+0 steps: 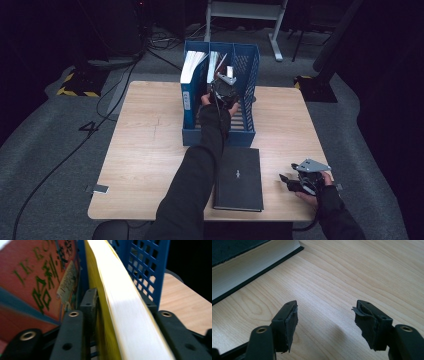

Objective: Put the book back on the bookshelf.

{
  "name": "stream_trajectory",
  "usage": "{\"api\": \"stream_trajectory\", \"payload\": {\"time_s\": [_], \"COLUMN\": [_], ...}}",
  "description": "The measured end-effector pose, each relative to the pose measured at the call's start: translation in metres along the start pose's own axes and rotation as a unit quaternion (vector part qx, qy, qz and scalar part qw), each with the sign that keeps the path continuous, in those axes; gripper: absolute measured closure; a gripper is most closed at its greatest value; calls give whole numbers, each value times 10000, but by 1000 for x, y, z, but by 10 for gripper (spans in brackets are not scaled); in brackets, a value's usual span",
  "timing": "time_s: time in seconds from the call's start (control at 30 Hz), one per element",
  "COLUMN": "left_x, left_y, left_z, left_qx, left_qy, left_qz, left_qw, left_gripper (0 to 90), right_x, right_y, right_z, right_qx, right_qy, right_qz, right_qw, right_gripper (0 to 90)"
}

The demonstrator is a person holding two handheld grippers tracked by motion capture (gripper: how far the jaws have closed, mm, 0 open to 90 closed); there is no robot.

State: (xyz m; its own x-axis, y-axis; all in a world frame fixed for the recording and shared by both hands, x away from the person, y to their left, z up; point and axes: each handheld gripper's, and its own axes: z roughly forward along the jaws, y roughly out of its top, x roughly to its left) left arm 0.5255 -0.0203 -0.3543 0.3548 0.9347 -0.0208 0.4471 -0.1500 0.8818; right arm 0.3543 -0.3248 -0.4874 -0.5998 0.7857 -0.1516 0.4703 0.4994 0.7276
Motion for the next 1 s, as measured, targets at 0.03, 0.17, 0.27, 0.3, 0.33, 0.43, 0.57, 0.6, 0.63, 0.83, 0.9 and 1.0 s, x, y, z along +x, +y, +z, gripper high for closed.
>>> {"api": "stream_trajectory", "payload": {"time_s": [0.03,0.17,0.27,0.3,0.33,0.43,0.57,0.6,0.63,0.83,0.9,1.0], "left_x": [0,-1,1,2,3,5,11,12,13,14,15,17], "left_y": [-2,-9,-14,-16,-19,-23,-34,-38,-41,-57,-61,-63], "left_z": [-1,-5,-8,-9,-10,-13,-16,-16,-16,-17,-17,-15], "left_qx": [27,148,211,233,256,326,361,410,464,715,775,851], "left_qy": [-102,-332,-429,-453,-480,-563,-819,-872,-908,-1022,-992,-975], "left_qz": [35,170,288,328,423,546,693,707,738,1080,1182,1227], "left_qw": [9999,9992,9984,9982,9976,9964,9936,9928,9920,9863,9850,9840], "left_gripper": [551,468,440,423,408,387,358,358,353,385,422,525], "right_x": [0,0,1,1,1,1,1,2,2,3,3,3], "right_y": [0,0,0,0,0,0,0,0,0,-1,-1,-1], "right_z": [0,0,1,1,1,1,3,3,3,4,4,5], "right_qx": [4,14,31,32,37,44,77,80,89,142,143,159], "right_qy": [-1,-7,-6,-7,-5,2,-9,-10,-3,14,15,-4], "right_qz": [-5,-19,-35,-35,-38,-43,-50,-51,-54,-89,-85,-93], "right_qw": [10000,10000,10000,10000,10000,10000,10000,10000,9999,9999,9999,9998], "right_gripper": [356,355,355,355,355,355,355,355,354,353,353,353]}}
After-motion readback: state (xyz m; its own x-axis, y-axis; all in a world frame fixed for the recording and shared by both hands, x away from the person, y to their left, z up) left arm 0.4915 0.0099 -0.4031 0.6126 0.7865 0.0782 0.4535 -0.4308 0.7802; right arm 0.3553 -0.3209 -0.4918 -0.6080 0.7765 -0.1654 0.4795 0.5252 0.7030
